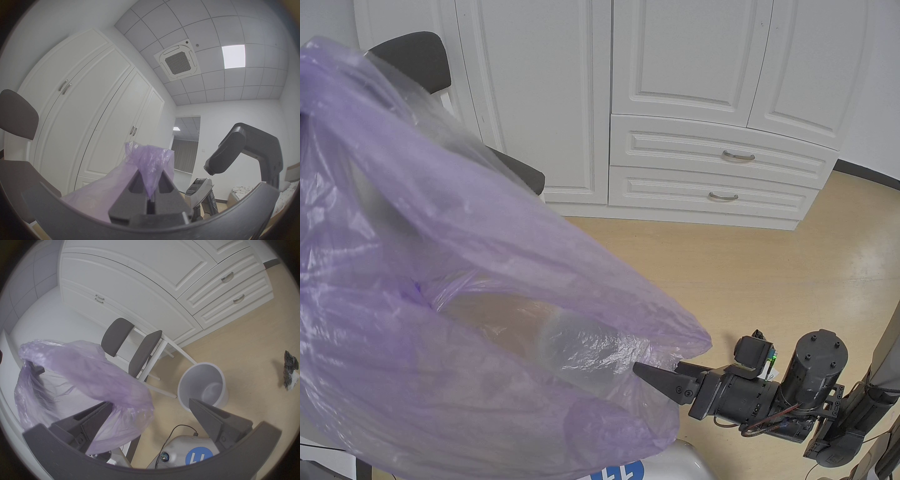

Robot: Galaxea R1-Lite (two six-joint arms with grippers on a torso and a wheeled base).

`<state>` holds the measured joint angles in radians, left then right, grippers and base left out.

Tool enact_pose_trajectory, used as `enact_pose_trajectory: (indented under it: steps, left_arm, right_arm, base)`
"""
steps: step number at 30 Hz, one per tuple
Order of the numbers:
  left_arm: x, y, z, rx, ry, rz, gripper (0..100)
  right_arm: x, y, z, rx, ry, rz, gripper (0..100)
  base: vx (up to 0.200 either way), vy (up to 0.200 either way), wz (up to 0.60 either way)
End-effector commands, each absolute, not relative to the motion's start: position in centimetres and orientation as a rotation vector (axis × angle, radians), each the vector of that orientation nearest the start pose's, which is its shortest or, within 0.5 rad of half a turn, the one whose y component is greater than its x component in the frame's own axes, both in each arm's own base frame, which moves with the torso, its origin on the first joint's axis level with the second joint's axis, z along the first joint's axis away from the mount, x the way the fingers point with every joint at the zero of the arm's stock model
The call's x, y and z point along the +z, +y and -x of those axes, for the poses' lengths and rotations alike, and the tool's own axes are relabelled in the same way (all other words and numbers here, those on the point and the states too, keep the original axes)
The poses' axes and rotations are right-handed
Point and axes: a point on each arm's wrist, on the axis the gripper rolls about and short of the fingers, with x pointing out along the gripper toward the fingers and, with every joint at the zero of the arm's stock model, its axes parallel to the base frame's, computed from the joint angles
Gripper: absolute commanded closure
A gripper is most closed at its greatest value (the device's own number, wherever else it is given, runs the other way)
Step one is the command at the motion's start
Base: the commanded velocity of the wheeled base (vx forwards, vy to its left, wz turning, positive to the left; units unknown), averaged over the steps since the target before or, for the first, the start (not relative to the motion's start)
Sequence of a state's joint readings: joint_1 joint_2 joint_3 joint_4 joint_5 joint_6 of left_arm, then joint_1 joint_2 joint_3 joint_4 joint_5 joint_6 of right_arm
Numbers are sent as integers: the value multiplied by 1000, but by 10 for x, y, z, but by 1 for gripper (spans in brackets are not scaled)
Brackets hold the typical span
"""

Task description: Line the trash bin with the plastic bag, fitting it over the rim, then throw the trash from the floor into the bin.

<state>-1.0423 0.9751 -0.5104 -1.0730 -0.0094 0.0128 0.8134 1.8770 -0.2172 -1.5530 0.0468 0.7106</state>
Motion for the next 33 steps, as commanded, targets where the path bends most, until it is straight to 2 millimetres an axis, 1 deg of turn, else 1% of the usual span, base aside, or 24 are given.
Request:
enact_pose_trajectory:
  steps: [1,8,14,19,22,25,26,27,28,29,33]
  left_arm:
    - [298,-88,-50,-1020,-574,313,100]
    - [301,-85,-48,-1018,-589,322,100]
    - [302,-83,-47,-1018,-596,326,100]
    - [302,-83,-47,-1018,-597,327,100]
    - [301,-83,-47,-1017,-593,324,100]
    - [301,-84,-48,-1019,-589,322,100]
    - [300,-85,-48,-1024,-584,321,100]
    - [300,-85,-48,-1024,-584,321,100]
    - [300,-86,-47,-1036,-582,325,100]
    - [300,-86,-47,-1040,-581,326,100]
    - [300,-86,-46,-1042,-582,327,100]
  right_arm:
    - [88,186,-175,775,415,-618,0]
    - [83,186,-177,765,429,-612,0]
    - [73,187,-180,745,460,-585,0]
    - [71,187,-181,741,466,-580,0]
    - [75,187,-180,748,449,-587,0]
    - [83,186,-176,767,422,-597,0]
    - [90,185,-173,782,402,-606,0]
    - [90,185,-173,782,402,-606,0]
    - [96,185,-169,800,382,-613,0]
    - [98,186,-168,806,375,-616,0]
    - [97,186,-168,806,380,-613,0]
  base:
    - [0,0,0]
    - [0,0,0]
    - [0,0,0]
    - [0,0,0]
    - [0,0,0]
    - [0,0,0]
    - [0,0,0]
    - [0,0,0]
    - [0,0,0]
    - [0,0,0]
    - [0,0,0]
